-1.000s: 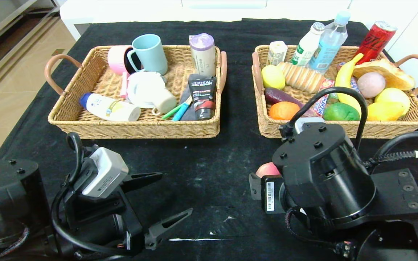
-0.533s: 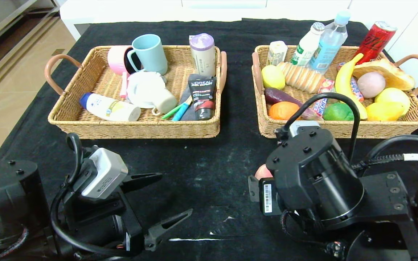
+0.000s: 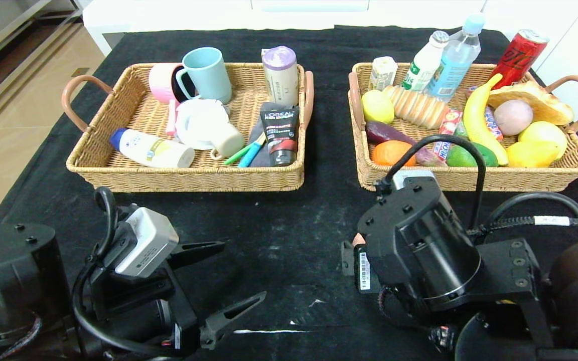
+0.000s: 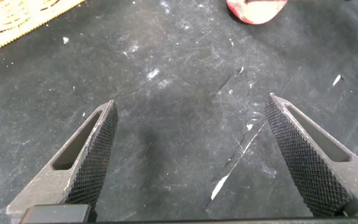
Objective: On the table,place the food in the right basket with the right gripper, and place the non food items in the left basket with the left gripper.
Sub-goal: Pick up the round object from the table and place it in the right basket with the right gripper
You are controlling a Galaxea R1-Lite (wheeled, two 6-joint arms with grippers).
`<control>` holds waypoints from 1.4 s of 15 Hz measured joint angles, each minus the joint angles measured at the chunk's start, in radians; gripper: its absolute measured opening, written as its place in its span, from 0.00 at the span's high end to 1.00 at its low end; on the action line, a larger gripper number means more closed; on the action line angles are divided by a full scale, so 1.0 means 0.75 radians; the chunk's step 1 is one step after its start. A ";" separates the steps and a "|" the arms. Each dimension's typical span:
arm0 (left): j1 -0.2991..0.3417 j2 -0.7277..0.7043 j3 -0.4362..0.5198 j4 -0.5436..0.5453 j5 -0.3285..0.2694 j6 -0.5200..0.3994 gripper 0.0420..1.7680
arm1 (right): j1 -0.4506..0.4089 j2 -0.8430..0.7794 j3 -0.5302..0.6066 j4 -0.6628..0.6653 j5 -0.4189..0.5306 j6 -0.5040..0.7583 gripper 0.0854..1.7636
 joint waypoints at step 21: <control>-0.007 0.003 0.010 0.003 -0.001 0.005 0.03 | -0.055 0.070 0.035 -0.146 -0.011 -0.026 0.37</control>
